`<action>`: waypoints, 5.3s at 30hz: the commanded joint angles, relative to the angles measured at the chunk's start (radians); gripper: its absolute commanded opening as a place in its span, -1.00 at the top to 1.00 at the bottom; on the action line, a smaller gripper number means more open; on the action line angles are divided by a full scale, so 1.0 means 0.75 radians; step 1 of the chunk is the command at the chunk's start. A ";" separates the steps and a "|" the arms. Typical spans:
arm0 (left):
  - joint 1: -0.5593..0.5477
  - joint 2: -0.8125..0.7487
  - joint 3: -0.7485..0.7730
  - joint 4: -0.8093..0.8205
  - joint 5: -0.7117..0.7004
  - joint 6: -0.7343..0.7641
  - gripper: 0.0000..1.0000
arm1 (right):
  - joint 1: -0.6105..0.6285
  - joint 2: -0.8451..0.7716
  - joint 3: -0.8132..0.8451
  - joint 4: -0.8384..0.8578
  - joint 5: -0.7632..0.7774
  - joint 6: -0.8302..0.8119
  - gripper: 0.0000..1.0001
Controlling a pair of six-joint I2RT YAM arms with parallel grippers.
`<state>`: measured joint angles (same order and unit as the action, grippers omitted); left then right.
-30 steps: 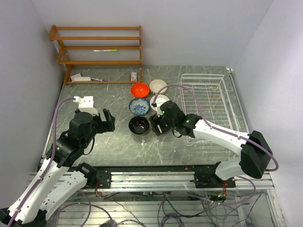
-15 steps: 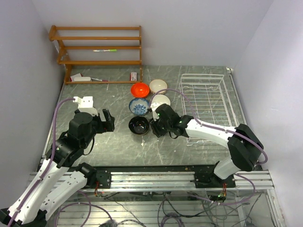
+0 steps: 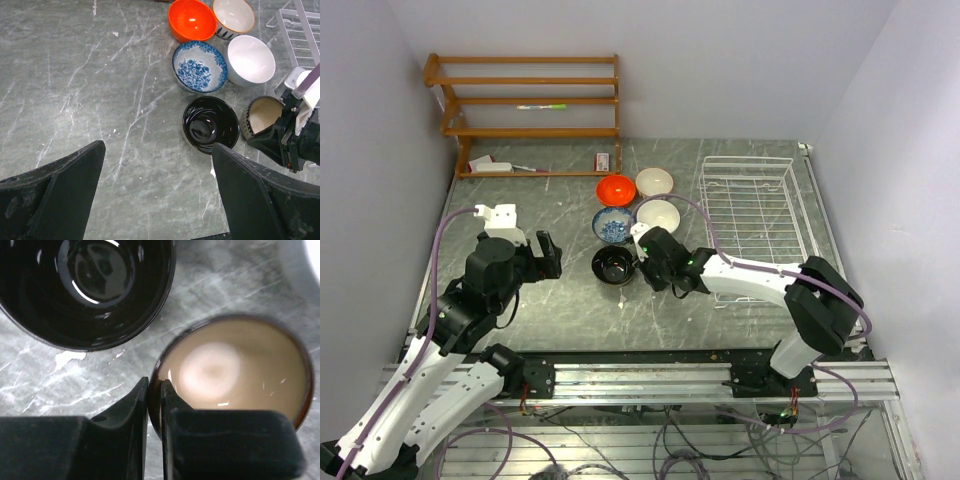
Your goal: Load the bowls into the dish rack
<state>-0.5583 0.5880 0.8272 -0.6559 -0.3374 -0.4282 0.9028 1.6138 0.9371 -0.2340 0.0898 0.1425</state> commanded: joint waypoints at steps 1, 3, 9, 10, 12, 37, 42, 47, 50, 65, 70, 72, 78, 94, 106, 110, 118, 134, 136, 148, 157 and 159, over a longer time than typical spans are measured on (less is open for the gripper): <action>-0.004 -0.014 -0.007 0.001 -0.019 -0.016 -0.98 | 0.017 -0.013 0.029 0.001 0.106 0.007 0.94; -0.004 -0.017 -0.007 0.001 -0.018 -0.016 -0.98 | 0.019 -0.026 0.034 0.000 0.116 0.010 1.00; -0.004 -0.016 -0.009 0.005 -0.011 -0.014 -0.98 | 0.018 -0.074 0.071 -0.021 0.051 0.036 1.00; -0.003 -0.015 -0.008 0.005 -0.010 -0.014 -0.98 | 0.019 -0.104 0.077 -0.020 0.030 0.041 1.00; -0.004 -0.011 -0.007 0.004 -0.008 -0.014 -0.98 | 0.017 -0.162 0.077 -0.018 -0.003 0.050 1.00; -0.004 -0.009 -0.003 0.018 0.023 -0.006 -0.98 | -0.814 -0.622 -0.031 0.497 -1.059 0.475 1.00; -0.006 -0.011 -0.003 0.012 0.013 -0.007 -0.98 | -1.111 -0.528 -0.153 0.935 -1.369 0.858 1.00; -0.006 -0.017 -0.005 0.009 0.009 -0.010 -0.98 | -1.255 -0.421 -0.183 1.087 -1.427 0.985 1.00; -0.006 -0.024 -0.005 0.008 0.003 -0.013 -0.98 | -1.337 -0.346 -0.188 1.135 -1.443 1.050 1.00; -0.006 -0.036 -0.003 0.006 0.000 -0.013 -0.98 | -1.423 -0.016 -0.152 1.325 -1.422 1.236 1.00; -0.005 -0.040 -0.003 0.005 -0.002 -0.014 -0.98 | -1.425 0.054 -0.113 1.216 -1.377 1.187 1.00; -0.005 -0.040 -0.004 0.005 -0.004 -0.012 -0.98 | -1.428 0.100 -0.109 1.225 -1.382 1.207 1.00; -0.006 -0.038 -0.002 0.002 -0.007 -0.013 -0.98 | -1.433 0.160 -0.105 1.231 -1.359 1.215 1.00; -0.006 -0.021 -0.002 -0.001 -0.014 -0.012 -0.98 | -1.520 0.283 -0.208 1.443 -1.427 1.348 0.96; -0.006 -0.011 0.001 -0.005 -0.026 -0.016 -0.98 | -1.505 0.300 -0.171 1.681 -1.408 1.586 0.98; -0.005 -0.012 0.000 -0.007 -0.032 -0.018 -0.98 | -1.495 0.366 -0.164 1.762 -1.392 1.665 0.96; -0.006 -0.010 0.001 -0.009 -0.041 -0.020 -0.98 | -1.499 0.414 -0.199 1.619 -1.356 1.583 0.96; -0.006 -0.012 -0.002 -0.009 -0.037 -0.020 -0.98 | -1.588 0.384 -0.324 1.568 -1.302 1.535 0.97; -0.006 -0.011 0.000 -0.009 -0.035 -0.018 -0.98 | -1.587 0.386 -0.322 1.677 -1.315 1.596 1.00; -0.006 -0.016 0.001 -0.015 -0.055 -0.023 -0.98 | -1.482 0.431 -0.066 1.866 -1.173 1.805 1.00; -0.006 -0.005 0.004 -0.023 -0.069 -0.025 -0.98 | -1.420 0.619 0.026 2.109 -1.043 1.929 1.00; -0.006 -0.008 0.005 -0.023 -0.070 -0.028 -0.98 | -1.408 0.646 0.024 2.122 -1.035 1.938 1.00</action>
<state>-0.5583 0.5827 0.8272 -0.6758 -0.3645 -0.4366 -0.1642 2.0689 0.9268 1.2240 -0.7387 1.5513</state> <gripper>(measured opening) 0.991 0.076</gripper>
